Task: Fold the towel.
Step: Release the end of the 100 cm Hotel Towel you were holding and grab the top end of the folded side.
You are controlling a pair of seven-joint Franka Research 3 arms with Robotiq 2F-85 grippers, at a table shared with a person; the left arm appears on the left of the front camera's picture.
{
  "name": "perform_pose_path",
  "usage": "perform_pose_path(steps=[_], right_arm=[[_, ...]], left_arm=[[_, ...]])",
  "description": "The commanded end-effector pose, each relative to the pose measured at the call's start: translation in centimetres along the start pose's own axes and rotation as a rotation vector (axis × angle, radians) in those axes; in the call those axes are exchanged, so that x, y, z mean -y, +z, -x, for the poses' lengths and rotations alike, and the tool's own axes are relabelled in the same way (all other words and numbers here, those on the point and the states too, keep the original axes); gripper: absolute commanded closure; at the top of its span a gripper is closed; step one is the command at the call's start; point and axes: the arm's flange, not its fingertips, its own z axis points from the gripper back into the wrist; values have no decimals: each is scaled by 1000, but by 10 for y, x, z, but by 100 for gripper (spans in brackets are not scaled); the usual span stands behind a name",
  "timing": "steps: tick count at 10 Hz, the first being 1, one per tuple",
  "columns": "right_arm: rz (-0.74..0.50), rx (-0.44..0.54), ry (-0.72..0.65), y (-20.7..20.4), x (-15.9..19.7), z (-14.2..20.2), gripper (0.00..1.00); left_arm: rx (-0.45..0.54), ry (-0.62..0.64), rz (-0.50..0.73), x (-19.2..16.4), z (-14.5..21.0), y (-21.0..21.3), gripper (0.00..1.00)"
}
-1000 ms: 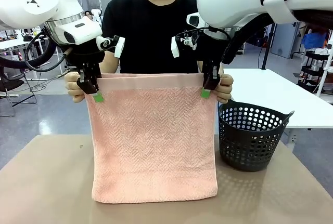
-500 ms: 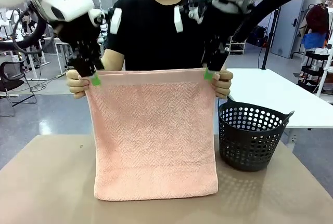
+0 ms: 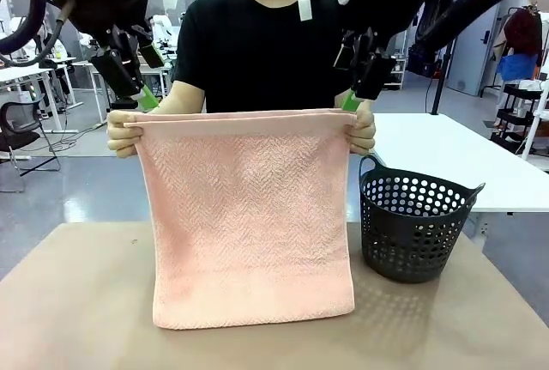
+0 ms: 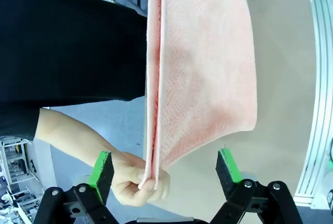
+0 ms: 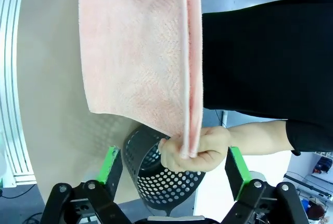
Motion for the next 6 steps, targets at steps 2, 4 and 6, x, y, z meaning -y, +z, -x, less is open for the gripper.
perform_pose_path(steps=[2,4,6], right_arm=[[-3,46,33,-8,-2,6,0],[-23,9,27,-15,4,5,0],[-32,-14,18,-22,15,-1,0]], left_arm=[[7,-24,-19,7,5,-8,0],[-20,-21,4,1,4,-14,0],[-24,-17,58,-9,3,-23,0]])
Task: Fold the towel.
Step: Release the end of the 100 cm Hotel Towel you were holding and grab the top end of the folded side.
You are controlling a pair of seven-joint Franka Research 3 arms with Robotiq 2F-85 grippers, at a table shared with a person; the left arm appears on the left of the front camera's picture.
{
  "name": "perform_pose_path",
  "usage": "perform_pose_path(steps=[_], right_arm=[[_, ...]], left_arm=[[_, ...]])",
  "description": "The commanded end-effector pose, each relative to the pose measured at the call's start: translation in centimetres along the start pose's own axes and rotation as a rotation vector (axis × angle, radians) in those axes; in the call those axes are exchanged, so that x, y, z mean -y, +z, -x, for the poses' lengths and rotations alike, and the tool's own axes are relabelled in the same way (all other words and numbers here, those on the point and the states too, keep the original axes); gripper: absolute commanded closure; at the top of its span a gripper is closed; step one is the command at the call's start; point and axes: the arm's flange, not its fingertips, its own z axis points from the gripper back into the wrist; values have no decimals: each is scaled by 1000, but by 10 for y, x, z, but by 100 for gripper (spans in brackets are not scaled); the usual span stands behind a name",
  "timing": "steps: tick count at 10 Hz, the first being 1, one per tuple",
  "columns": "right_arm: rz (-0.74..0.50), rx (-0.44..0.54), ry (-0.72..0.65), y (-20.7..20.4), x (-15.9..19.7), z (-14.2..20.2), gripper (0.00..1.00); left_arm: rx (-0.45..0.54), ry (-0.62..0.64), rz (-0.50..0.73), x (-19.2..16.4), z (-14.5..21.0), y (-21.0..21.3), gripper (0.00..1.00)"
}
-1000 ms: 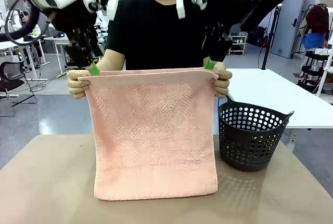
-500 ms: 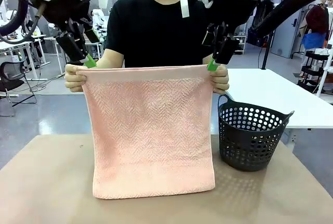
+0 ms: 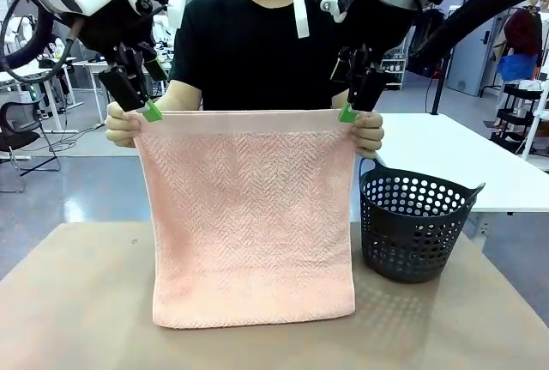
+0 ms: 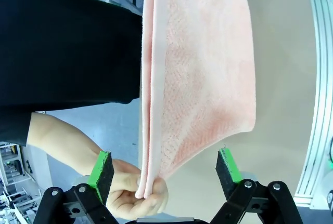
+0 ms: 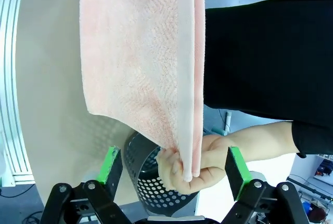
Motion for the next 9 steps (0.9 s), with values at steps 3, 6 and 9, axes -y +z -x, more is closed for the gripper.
perform_pose_path(steps=[3,6,9], right_arm=[[-62,-38,-6,-17,27,-5,0],[-120,-44,-48,-44,41,-2,0],[-161,-42,-72,-66,45,5,0]], left_arm=[[-70,-1,80,-32,-3,-24,0],[-80,28,161,-38,6,-52,0],[-97,62,195,-39,16,-70,0]])
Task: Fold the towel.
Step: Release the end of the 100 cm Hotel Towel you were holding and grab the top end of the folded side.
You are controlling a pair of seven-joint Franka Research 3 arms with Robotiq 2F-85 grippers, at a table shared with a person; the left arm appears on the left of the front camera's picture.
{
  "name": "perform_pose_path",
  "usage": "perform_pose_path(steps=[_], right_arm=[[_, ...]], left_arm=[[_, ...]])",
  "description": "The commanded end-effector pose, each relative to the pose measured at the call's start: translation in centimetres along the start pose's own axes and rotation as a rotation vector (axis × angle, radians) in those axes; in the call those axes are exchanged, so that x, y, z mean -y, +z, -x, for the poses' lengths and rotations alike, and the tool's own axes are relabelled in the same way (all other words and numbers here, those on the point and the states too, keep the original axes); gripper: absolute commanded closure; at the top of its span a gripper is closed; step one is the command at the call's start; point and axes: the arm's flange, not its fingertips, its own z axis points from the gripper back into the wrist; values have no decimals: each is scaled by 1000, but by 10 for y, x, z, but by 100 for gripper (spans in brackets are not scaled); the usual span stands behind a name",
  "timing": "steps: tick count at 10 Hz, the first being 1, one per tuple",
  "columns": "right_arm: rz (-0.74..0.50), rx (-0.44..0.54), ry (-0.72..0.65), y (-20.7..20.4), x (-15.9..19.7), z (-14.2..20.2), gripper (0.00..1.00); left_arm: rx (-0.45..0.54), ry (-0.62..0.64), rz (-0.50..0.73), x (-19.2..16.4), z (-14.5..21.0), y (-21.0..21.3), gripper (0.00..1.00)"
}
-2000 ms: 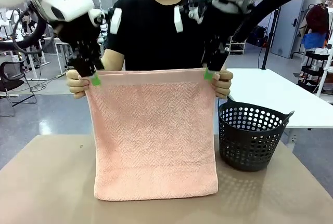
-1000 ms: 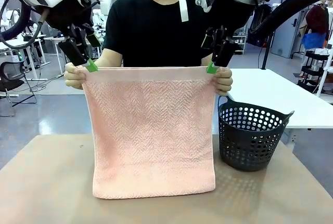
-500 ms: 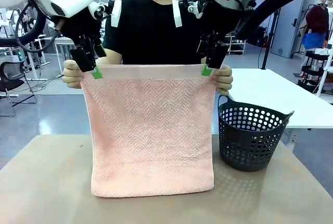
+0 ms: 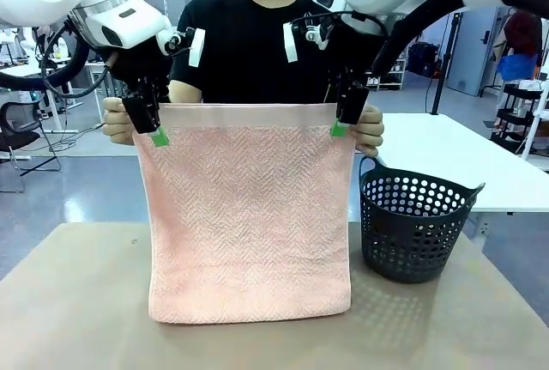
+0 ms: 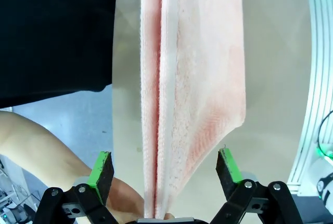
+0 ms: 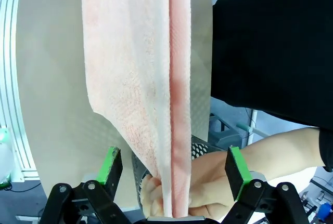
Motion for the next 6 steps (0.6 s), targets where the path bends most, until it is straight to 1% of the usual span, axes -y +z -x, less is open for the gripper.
perform_pose_path(steps=[1,2,3,4,5,6], right_arm=[[-36,-3,-23,-6,2,-2,0],[-49,-7,-28,-11,2,-1,0],[-56,-9,-33,-13,1,1,18],[-59,-3,-29,-13,0,1,60],[-55,-3,-30,-13,1,1,77],[-54,-3,-29,-13,1,1,100]], left_arm=[[4,22,48,-6,3,-3,0],[5,24,66,-6,3,-7,0],[6,31,78,-6,3,-10,29],[11,28,90,-5,2,-11,57],[14,17,99,-5,2,-12,87],[13,17,101,-5,2,-13,100]])
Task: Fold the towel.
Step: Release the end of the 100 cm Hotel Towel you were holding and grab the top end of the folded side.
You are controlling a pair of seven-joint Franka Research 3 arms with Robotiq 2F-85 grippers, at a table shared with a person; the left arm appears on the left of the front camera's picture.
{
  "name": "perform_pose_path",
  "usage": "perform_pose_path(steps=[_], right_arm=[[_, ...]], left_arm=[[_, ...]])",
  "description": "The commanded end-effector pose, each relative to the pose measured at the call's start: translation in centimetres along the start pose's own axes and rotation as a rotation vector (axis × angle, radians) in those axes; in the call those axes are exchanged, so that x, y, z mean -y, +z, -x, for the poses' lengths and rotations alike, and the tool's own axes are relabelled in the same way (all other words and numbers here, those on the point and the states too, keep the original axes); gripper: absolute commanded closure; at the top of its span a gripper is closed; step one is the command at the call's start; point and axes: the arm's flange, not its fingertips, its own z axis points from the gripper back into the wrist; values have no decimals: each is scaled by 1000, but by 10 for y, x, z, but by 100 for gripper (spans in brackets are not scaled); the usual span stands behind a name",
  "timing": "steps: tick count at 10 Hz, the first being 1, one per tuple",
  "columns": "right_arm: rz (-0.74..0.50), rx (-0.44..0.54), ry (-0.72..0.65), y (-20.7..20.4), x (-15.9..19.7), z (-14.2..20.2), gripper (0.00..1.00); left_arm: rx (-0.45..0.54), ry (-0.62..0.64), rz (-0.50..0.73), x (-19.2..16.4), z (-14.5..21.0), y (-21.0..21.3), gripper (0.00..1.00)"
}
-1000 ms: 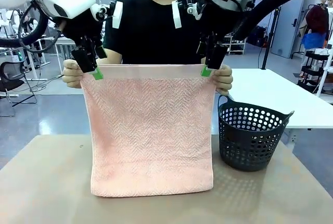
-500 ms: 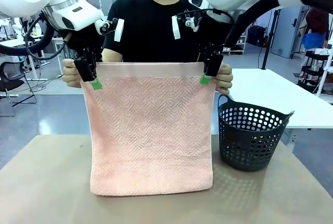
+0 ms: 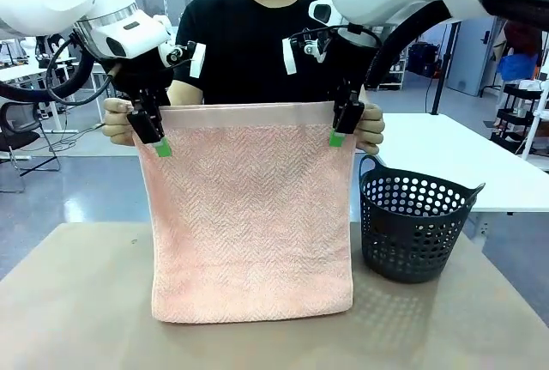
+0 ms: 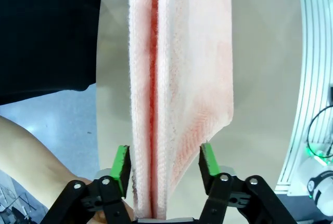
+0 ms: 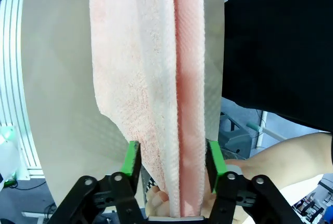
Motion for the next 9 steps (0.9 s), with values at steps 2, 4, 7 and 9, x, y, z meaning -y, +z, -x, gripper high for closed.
perform_pose_path(steps=[2,4,7,9], right_arm=[[-11,5,-18,1,0,-2,100],[-6,4,-16,0,1,-2,100],[-5,11,-7,3,0,-3,100],[-1,22,-9,4,0,0,100]], left_arm=[[10,2,27,-5,-1,6,100],[7,8,27,-5,1,6,100],[3,10,25,-4,0,6,100],[14,10,12,0,0,10,100]])
